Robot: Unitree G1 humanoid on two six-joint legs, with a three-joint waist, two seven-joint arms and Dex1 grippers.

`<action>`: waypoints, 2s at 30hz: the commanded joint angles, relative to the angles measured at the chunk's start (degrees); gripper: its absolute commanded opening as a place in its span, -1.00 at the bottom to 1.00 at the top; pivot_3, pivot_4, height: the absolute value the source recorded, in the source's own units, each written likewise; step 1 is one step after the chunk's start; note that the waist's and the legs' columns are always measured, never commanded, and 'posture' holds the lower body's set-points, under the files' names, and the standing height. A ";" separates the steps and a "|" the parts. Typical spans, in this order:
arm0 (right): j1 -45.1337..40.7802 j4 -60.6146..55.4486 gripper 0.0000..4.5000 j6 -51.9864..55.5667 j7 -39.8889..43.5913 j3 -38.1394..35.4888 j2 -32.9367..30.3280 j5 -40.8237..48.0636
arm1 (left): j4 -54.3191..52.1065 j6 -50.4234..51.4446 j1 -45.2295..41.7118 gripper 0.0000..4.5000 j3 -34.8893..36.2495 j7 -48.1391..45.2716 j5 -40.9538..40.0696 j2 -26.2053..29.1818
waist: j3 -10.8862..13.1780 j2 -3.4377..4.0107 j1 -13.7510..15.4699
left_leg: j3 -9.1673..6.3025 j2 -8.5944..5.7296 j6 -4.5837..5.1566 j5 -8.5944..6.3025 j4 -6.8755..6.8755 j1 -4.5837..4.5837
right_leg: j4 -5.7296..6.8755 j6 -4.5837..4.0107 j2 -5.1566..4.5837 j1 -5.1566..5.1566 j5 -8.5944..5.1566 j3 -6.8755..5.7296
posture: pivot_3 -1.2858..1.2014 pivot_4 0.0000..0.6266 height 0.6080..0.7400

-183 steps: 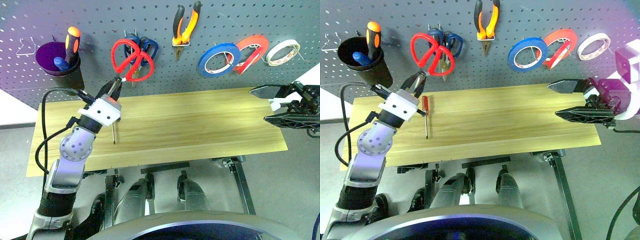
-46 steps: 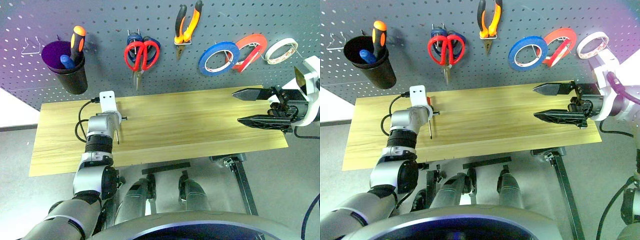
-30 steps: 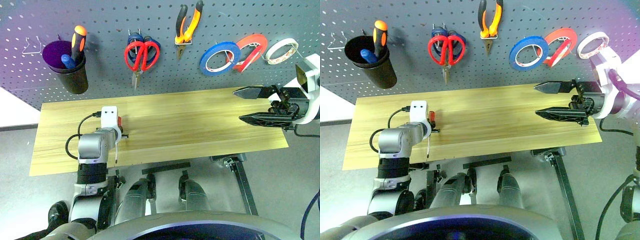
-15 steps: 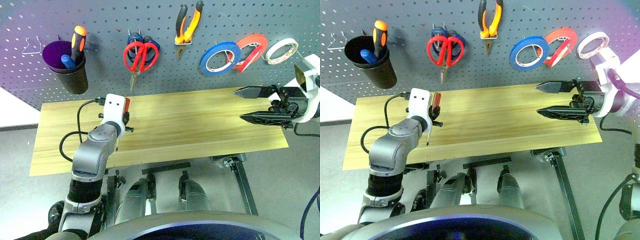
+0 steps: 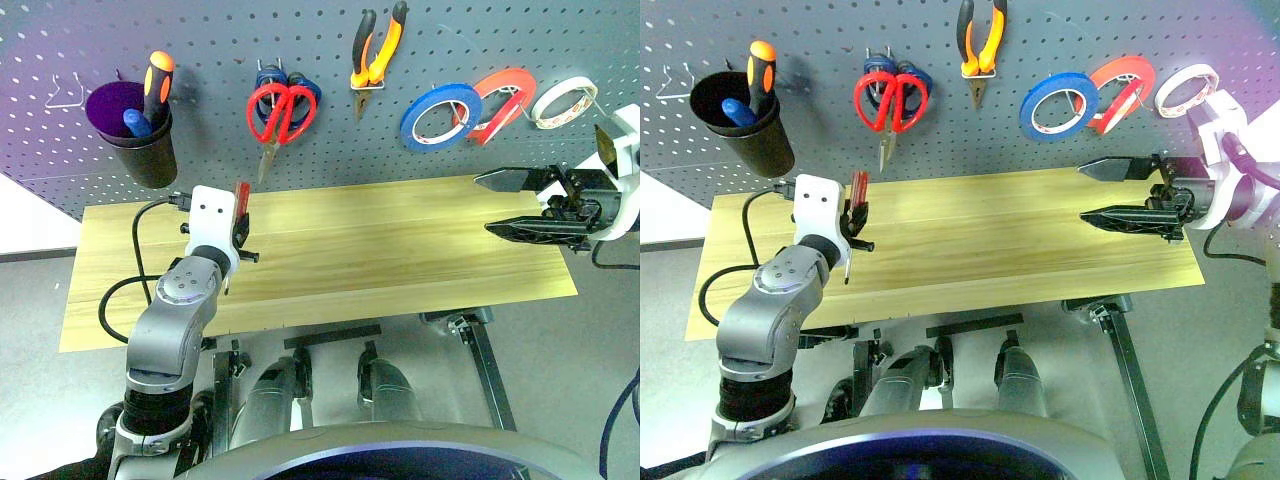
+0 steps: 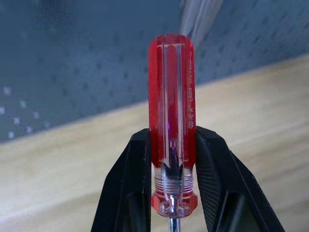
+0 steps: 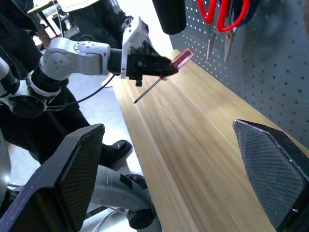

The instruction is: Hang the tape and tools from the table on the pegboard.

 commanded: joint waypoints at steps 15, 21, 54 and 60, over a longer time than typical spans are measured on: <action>-3.30 3.37 1.00 -2.00 2.34 0.53 -0.27 -2.15 | -3.48 -26.16 -0.68 -0.60 1.22 -4.97 2.36 3.46 | 0.00 0.00 -0.02 | 0.01 0.00 0.00 0.00 0.00 0.00 | 0.00 -0.01 0.00 0.00 0.01 0.00 | -0.10 -0.04 0.74; -3.32 3.46 1.00 -2.14 2.17 0.61 0.18 -2.46 | -0.09 -30.47 -6.86 -0.60 1.30 -5.91 3.20 4.41 | -0.01 0.00 -0.01 | 0.02 0.00 0.00 0.00 0.01 0.00 | 0.00 -0.01 0.00 0.01 0.02 -0.01 | -0.10 -0.05 0.74; -5.36 7.13 1.00 -2.35 3.67 -0.43 -1.58 15.15 | 6.74 -29.76 -27.08 -0.60 9.02 -8.33 0.20 11.45 | -0.57 0.00 0.35 | 0.07 -0.01 -0.08 0.07 0.09 0.01 | 0.06 0.02 0.08 0.06 0.09 -0.11 | -0.04 -0.32 0.74; -5.49 8.20 1.00 -3.22 3.67 0.11 -1.06 15.96 | 9.58 -31.60 -29.78 -0.60 9.46 -9.19 0.36 13.47 | -1.69 -0.02 1.11 | 0.10 -0.02 -0.09 0.07 0.10 0.01 | 0.05 0.02 0.12 0.06 0.10 -0.12 | -0.04 -0.41 0.74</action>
